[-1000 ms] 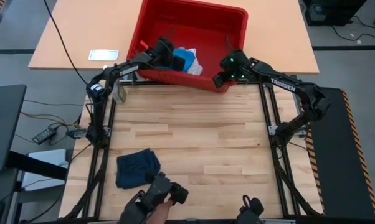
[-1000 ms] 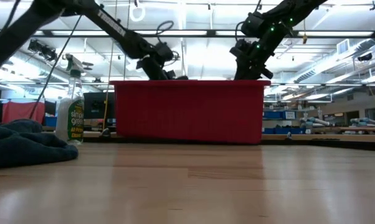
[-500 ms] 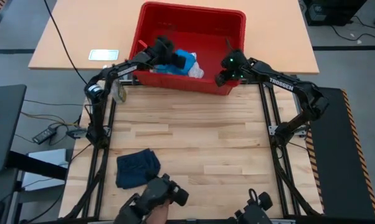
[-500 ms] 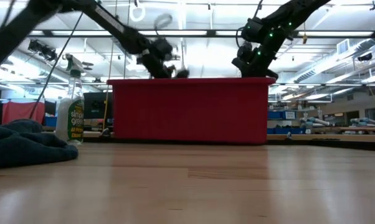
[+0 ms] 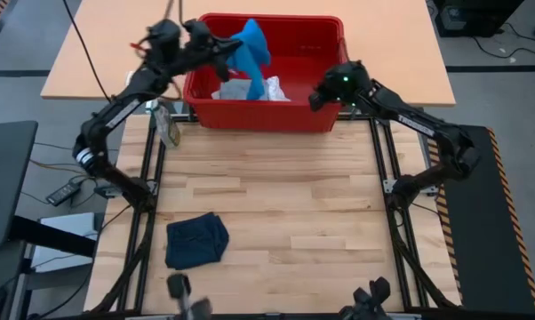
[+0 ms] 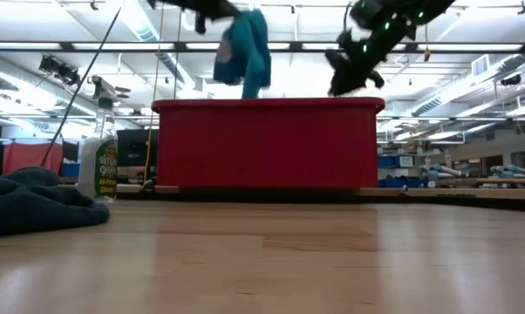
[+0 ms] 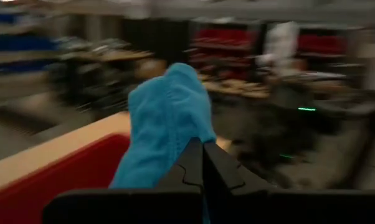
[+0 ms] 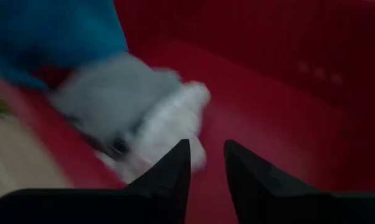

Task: Fold laundry
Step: Fold the light blue shorts

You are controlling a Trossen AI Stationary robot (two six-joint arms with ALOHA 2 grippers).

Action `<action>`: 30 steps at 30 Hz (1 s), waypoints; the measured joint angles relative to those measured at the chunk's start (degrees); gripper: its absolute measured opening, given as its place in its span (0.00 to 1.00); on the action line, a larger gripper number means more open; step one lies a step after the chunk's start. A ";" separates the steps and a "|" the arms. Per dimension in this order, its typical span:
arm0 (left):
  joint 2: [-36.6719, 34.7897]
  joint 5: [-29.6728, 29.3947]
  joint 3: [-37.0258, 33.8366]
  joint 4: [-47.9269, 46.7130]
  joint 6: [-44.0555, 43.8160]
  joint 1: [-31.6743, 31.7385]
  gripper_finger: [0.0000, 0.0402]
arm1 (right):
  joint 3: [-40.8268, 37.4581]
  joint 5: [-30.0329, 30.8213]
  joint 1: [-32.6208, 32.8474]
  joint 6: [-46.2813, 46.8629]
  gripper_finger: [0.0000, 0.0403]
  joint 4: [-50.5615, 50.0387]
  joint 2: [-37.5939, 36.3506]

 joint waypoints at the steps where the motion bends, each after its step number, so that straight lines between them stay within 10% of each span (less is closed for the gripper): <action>1: -1.01 3.18 0.00 -0.33 -0.06 -0.12 0.00 | 0.04 -0.72 0.56 -0.02 0.26 0.96 -0.98; 12: -3.78 20.87 0.00 -22.27 7.79 -9.90 0.00 | 0.19 -17.29 7.65 11.50 0.26 5.83 -8.00; 21: 1.92 7.35 -0.69 -43.63 20.84 -27.08 0.00 | 0.19 -3.45 18.34 27.62 0.26 -27.91 -10.83; 30: 12.71 -5.16 -9.23 -34.70 16.08 -35.77 0.00 | -0.12 9.40 34.49 45.38 0.26 -45.00 -10.77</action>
